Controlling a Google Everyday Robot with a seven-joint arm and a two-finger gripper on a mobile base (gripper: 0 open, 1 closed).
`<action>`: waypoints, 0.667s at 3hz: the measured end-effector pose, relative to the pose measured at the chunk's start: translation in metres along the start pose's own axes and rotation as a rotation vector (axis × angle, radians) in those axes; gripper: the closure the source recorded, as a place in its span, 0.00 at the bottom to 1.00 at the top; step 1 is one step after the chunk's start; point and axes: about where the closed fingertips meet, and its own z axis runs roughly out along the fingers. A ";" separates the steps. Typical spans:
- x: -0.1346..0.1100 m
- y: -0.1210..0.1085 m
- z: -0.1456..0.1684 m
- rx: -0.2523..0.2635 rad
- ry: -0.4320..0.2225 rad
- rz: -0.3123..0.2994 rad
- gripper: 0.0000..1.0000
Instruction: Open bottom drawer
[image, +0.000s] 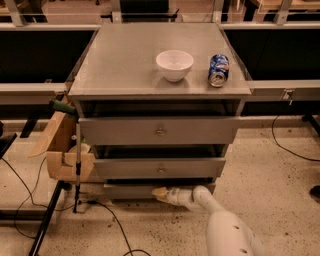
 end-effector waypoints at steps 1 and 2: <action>-0.002 0.000 -0.002 -0.003 -0.008 -0.001 0.87; -0.001 -0.006 0.000 -0.003 -0.008 -0.001 1.00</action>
Offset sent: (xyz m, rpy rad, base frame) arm 0.0028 -0.0200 0.0028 0.0082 -0.0184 -0.0390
